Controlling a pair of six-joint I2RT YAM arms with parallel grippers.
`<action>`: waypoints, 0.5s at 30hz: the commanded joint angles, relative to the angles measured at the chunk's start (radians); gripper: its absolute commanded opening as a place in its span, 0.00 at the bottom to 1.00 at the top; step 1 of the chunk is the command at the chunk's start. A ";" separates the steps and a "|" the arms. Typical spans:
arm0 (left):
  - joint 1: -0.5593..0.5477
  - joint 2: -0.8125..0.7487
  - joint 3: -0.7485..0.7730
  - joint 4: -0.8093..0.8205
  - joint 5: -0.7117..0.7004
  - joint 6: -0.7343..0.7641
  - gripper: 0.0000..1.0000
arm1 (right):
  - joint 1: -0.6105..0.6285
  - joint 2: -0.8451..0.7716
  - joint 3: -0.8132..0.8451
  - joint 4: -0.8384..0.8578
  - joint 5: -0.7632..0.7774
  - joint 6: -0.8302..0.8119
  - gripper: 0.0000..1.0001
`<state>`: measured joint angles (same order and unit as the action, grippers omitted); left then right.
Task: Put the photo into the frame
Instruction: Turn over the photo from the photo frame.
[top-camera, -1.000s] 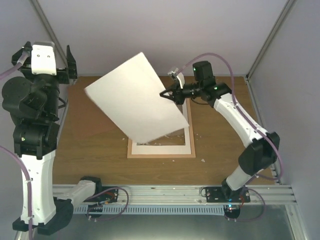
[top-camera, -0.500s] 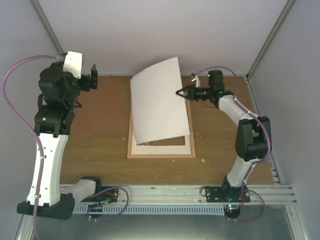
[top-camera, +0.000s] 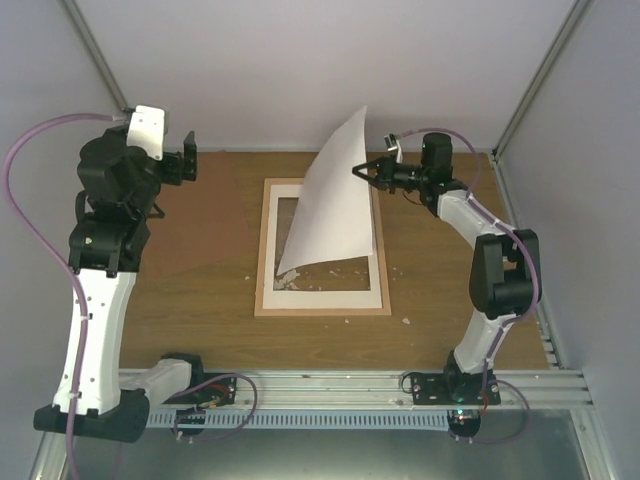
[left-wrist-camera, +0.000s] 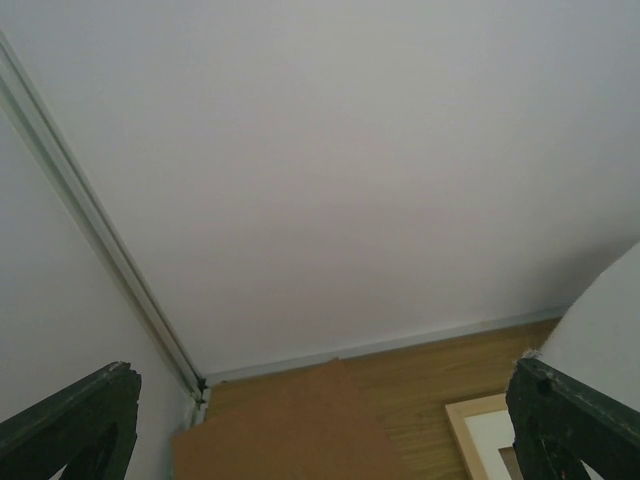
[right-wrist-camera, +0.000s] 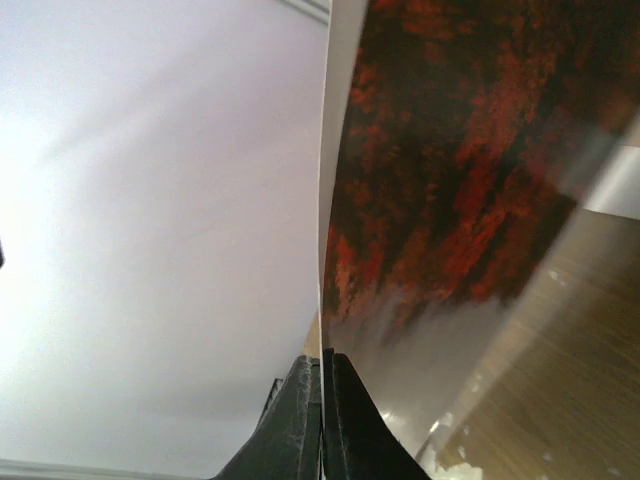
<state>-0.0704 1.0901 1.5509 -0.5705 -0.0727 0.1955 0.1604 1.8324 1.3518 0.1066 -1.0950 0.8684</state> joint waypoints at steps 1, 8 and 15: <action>0.021 -0.024 -0.019 0.039 0.023 -0.031 0.99 | 0.046 -0.062 0.053 0.197 -0.043 0.157 0.01; 0.065 -0.022 0.021 0.015 0.071 -0.086 0.99 | 0.192 -0.094 0.151 0.329 -0.029 0.278 0.01; 0.107 -0.013 0.025 0.011 0.124 -0.106 0.99 | 0.239 -0.039 0.158 0.443 -0.039 0.385 0.01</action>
<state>0.0139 1.0801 1.5520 -0.5747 0.0090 0.1192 0.4034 1.7634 1.5108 0.4431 -1.1175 1.1564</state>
